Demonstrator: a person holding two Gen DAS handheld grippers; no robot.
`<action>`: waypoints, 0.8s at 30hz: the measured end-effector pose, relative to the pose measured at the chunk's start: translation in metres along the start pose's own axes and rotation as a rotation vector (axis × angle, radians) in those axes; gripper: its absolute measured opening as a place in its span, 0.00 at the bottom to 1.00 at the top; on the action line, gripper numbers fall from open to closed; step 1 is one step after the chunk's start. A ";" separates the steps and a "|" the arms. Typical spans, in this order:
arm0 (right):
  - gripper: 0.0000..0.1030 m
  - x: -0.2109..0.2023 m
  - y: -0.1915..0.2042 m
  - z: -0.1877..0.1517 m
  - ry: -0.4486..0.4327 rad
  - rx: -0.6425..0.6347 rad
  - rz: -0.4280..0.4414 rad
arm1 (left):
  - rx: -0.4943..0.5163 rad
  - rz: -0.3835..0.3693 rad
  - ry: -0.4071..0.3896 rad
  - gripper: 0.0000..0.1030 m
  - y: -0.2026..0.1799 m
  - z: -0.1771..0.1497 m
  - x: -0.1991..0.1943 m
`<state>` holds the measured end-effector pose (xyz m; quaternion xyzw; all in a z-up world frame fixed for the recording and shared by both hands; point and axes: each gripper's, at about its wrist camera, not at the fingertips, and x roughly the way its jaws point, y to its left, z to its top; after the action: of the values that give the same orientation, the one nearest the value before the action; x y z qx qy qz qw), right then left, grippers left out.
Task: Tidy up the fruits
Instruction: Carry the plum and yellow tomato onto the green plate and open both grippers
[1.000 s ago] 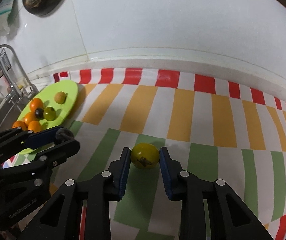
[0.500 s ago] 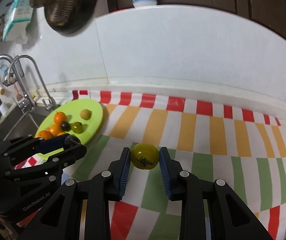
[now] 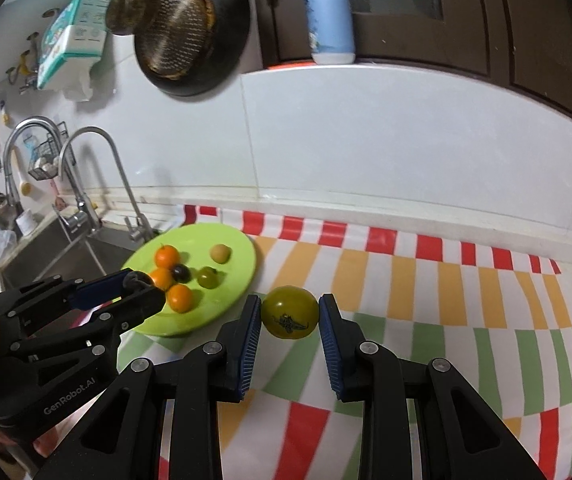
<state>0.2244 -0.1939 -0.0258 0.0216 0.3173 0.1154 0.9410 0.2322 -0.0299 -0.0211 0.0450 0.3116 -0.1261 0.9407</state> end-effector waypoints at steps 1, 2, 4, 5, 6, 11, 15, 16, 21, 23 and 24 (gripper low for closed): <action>0.30 -0.001 0.004 0.001 -0.004 -0.002 0.006 | -0.002 0.004 -0.003 0.30 0.003 0.000 -0.003; 0.30 -0.002 0.007 0.001 -0.007 -0.005 0.010 | -0.002 0.008 -0.005 0.30 0.005 -0.001 -0.006; 0.30 -0.003 0.016 0.001 -0.014 -0.010 0.019 | -0.006 0.018 -0.011 0.30 0.012 -0.003 -0.012; 0.30 -0.003 0.020 0.002 -0.015 -0.013 0.025 | -0.006 0.023 -0.013 0.30 0.015 -0.003 -0.015; 0.30 -0.004 0.024 0.002 -0.016 -0.015 0.029 | -0.006 0.029 -0.015 0.30 0.019 -0.004 -0.017; 0.30 -0.003 0.044 0.002 -0.021 -0.029 0.047 | -0.009 0.048 -0.023 0.30 0.038 -0.006 -0.028; 0.30 -0.002 0.060 0.002 -0.019 -0.037 0.060 | -0.008 0.054 -0.024 0.30 0.050 -0.008 -0.034; 0.30 -0.002 0.063 0.003 -0.018 -0.038 0.063 | -0.005 0.056 -0.024 0.30 0.053 -0.008 -0.035; 0.30 0.004 0.079 0.006 -0.014 -0.042 0.070 | -0.003 0.062 -0.019 0.30 0.070 -0.010 -0.037; 0.30 0.008 0.086 0.007 -0.010 -0.045 0.073 | -0.001 0.063 -0.018 0.30 0.076 -0.010 -0.037; 0.30 0.009 0.089 0.008 -0.008 -0.045 0.075 | -0.001 0.064 -0.017 0.30 0.080 -0.010 -0.036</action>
<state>0.2182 -0.1054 -0.0149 0.0126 0.3098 0.1576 0.9376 0.2197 0.0567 -0.0068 0.0533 0.3023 -0.0960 0.9469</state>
